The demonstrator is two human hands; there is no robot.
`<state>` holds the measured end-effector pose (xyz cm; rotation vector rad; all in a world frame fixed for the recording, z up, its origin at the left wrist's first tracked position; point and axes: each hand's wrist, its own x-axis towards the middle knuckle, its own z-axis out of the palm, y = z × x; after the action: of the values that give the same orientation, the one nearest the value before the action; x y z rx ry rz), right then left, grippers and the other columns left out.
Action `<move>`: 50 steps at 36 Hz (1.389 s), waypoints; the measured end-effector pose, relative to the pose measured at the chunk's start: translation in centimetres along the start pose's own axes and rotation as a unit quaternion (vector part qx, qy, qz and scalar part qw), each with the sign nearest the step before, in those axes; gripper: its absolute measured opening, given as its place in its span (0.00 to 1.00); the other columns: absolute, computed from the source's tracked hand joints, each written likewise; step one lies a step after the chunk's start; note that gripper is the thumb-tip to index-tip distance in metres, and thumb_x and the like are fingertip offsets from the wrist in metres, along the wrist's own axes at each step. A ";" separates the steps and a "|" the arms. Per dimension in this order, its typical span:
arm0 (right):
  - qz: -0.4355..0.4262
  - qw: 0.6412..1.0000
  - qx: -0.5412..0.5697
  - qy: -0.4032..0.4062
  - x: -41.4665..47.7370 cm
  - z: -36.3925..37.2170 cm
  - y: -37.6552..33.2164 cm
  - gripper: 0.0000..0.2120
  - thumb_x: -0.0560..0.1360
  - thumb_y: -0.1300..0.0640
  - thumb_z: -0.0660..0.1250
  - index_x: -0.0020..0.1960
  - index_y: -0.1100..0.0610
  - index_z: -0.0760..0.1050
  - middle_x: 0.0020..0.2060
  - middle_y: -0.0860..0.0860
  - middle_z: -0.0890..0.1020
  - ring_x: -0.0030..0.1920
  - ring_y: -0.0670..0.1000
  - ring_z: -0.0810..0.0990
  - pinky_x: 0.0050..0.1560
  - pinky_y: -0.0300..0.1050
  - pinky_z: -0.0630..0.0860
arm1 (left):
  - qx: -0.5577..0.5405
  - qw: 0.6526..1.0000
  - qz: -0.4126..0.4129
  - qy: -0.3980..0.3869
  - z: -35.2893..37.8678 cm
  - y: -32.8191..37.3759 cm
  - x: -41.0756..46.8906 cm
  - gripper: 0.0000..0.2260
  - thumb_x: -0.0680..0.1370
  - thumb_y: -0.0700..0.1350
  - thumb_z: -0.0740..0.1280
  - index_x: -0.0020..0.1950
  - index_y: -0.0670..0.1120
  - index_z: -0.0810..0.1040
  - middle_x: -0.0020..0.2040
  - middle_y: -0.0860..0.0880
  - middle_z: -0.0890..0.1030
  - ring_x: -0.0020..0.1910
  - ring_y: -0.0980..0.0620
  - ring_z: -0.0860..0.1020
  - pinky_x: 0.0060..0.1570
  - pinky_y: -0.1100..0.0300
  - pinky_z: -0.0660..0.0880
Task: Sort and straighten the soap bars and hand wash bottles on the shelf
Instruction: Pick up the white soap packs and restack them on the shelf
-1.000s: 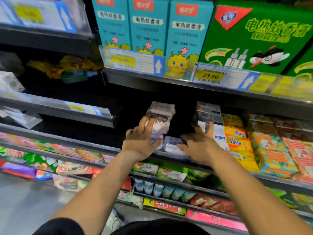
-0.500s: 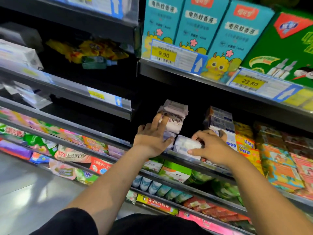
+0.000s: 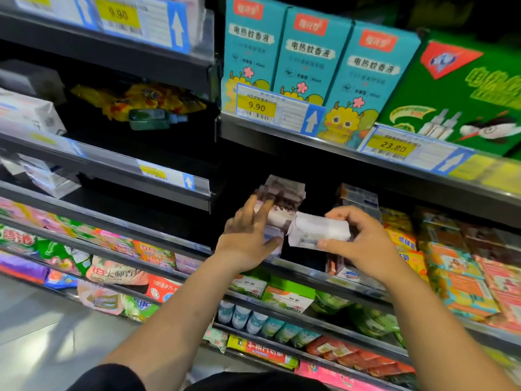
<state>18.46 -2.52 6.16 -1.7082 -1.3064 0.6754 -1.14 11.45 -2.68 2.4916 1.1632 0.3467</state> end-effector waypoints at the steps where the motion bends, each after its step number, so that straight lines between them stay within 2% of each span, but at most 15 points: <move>1: 0.001 1.000 0.023 0.015 -0.4 0.0 -0.3 0.23 0.65 0.65 0.81 0.52 0.45 0.78 0.46 0.43 0.81 0.43 0.42 0.79 0.39 0.34 0.75 | -0.042 0.999 0.001 0.019 -0.4 0.3 -0.3 0.36 0.80 0.62 0.63 0.81 0.58 0.47 0.81 0.53 0.37 0.79 0.49 0.46 0.75 0.51 0.54; 3: 0.009 0.996 0.085 0.038 -1.1 0.0 -0.7 0.25 0.63 0.65 0.82 0.51 0.45 0.79 0.43 0.42 0.83 0.42 0.43 0.81 0.39 0.37 0.77 | -0.146 0.987 0.023 0.066 -1.1 0.8 -1.1 0.37 0.77 0.58 0.70 0.79 0.61 0.50 0.80 0.57 0.40 0.78 0.53 0.45 0.75 0.51 0.54; 7: 0.034 0.968 0.244 0.043 -2.4 0.0 -1.1 0.28 0.50 0.45 0.86 0.48 0.43 0.82 0.43 0.46 0.84 0.42 0.49 0.83 0.37 0.44 0.82 | -0.244 0.955 0.123 0.114 -1.8 2.0 -3.3 0.43 0.72 0.55 0.77 0.75 0.70 0.50 0.75 0.67 0.47 0.78 0.55 0.51 0.76 0.49 0.60; 10: 0.078 0.937 0.338 0.038 -3.4 0.3 -1.3 0.27 0.52 0.46 0.85 0.48 0.47 0.82 0.46 0.52 0.84 0.43 0.54 0.85 0.31 0.46 0.81 | -0.267 0.941 0.181 0.101 -2.1 3.4 -4.5 0.43 0.71 0.55 0.77 0.74 0.71 0.50 0.75 0.70 0.47 0.78 0.61 0.49 0.76 0.60 0.58; 12: 0.104 0.929 0.351 0.046 -3.8 0.5 -1.3 0.25 0.59 0.47 0.84 0.52 0.50 0.80 0.48 0.55 0.84 0.41 0.54 0.85 0.28 0.45 0.80 | -0.265 0.931 0.223 0.116 -2.3 4.3 -4.8 0.42 0.71 0.53 0.78 0.74 0.69 0.54 0.75 0.65 0.52 0.77 0.63 0.51 0.73 0.70 0.55; 16: 0.126 0.922 0.361 0.054 -4.8 0.6 -1.1 0.15 0.69 0.53 0.71 0.55 0.53 0.77 0.50 0.56 0.83 0.39 0.53 0.84 0.23 0.43 0.76 | -0.205 0.925 0.281 0.154 -2.1 5.6 -4.8 0.29 0.71 0.41 0.78 0.67 0.56 0.70 0.75 0.52 0.59 0.73 0.55 0.62 0.70 0.68 0.61; 19: 0.136 0.918 0.369 0.052 -5.4 0.9 -1.0 0.09 0.70 0.53 0.69 0.50 0.51 0.80 0.53 0.59 0.81 0.41 0.54 0.83 0.24 0.43 0.76 | -0.224 0.921 0.281 0.151 -2.6 6.2 -4.9 0.20 0.73 0.36 0.74 0.59 0.53 0.73 0.73 0.53 0.63 0.70 0.49 0.69 0.67 0.62 0.67; 22: 0.133 0.916 0.377 0.011 -6.0 0.5 -0.7 0.06 0.72 0.54 0.73 0.49 0.51 0.82 0.54 0.61 0.82 0.41 0.54 0.84 0.27 0.43 0.79 | -0.226 0.922 0.284 0.136 -3.5 6.6 -5.2 0.15 0.74 0.44 0.72 0.59 0.53 0.74 0.67 0.55 0.71 0.68 0.51 0.70 0.66 0.57 0.68; 27: 0.084 0.908 0.400 -0.087 -6.9 -1.0 0.0 0.37 0.59 0.44 0.84 0.64 0.53 0.77 0.52 0.62 0.84 0.43 0.62 0.85 0.40 0.48 0.83 | -0.355 0.909 0.206 0.072 -4.5 7.6 -5.8 0.17 0.72 0.50 0.74 0.58 0.55 0.74 0.58 0.58 0.78 0.61 0.55 0.77 0.58 0.58 0.75; 31: 0.079 0.946 0.313 -0.015 -7.0 -1.3 0.3 0.31 0.55 0.39 0.84 0.56 0.46 0.83 0.53 0.54 0.86 0.55 0.58 0.84 0.51 0.49 0.81 | -0.528 0.843 0.105 0.003 -4.9 9.2 -5.9 0.18 0.71 0.49 0.73 0.59 0.50 0.74 0.51 0.57 0.83 0.51 0.56 0.82 0.50 0.62 0.78; 35: 0.074 0.938 0.337 0.045 -7.1 -0.7 0.2 0.27 0.60 0.40 0.83 0.56 0.46 0.82 0.53 0.54 0.85 0.55 0.57 0.84 0.49 0.47 0.81 | -0.584 0.809 0.061 -0.004 -4.7 10.2 -5.3 0.17 0.73 0.42 0.71 0.60 0.50 0.72 0.50 0.53 0.83 0.51 0.53 0.82 0.49 0.59 0.79; 40: 0.073 0.917 0.381 0.097 -7.2 -0.5 0.0 0.14 0.73 0.56 0.74 0.56 0.45 0.78 0.51 0.51 0.84 0.48 0.56 0.85 0.35 0.47 0.80 | -0.547 0.828 0.111 -0.053 -4.7 10.3 -5.2 0.25 0.74 0.38 0.71 0.68 0.53 0.69 0.61 0.58 0.79 0.58 0.54 0.79 0.53 0.59 0.78; 43: 0.084 0.887 0.441 0.105 -7.4 -0.7 -0.2 0.11 0.75 0.56 0.67 0.57 0.51 0.77 0.47 0.56 0.84 0.36 0.58 0.82 0.29 0.44 0.74 | -0.420 0.890 0.170 -0.057 -4.8 9.4 -5.0 0.33 0.72 0.45 0.76 0.72 0.61 0.67 0.67 0.56 0.73 0.66 0.51 0.74 0.60 0.50 0.76; 46: 0.099 0.875 0.464 0.091 -7.6 -0.9 -0.1 0.09 0.75 0.55 0.64 0.53 0.51 0.80 0.43 0.58 0.84 0.30 0.59 0.77 0.25 0.42 0.71 | -0.322 0.926 0.198 -0.017 -4.7 9.0 -4.4 0.32 0.72 0.53 0.75 0.70 0.71 0.65 0.70 0.57 0.66 0.72 0.54 0.68 0.67 0.52 0.72; 50: 0.101 0.874 0.474 0.032 -7.9 -0.9 0.3 0.08 0.75 0.55 0.69 0.54 0.52 0.82 0.47 0.56 0.85 0.29 0.58 0.79 0.25 0.41 0.74 | -0.299 0.913 0.276 0.034 -4.7 9.0 -4.2 0.22 0.73 0.50 0.74 0.66 0.58 0.74 0.72 0.54 0.68 0.72 0.56 0.68 0.67 0.61 0.69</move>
<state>16.92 -10.26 5.65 -1.0205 -0.5520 1.1315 0.60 3.95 5.11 2.1942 0.2613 0.8069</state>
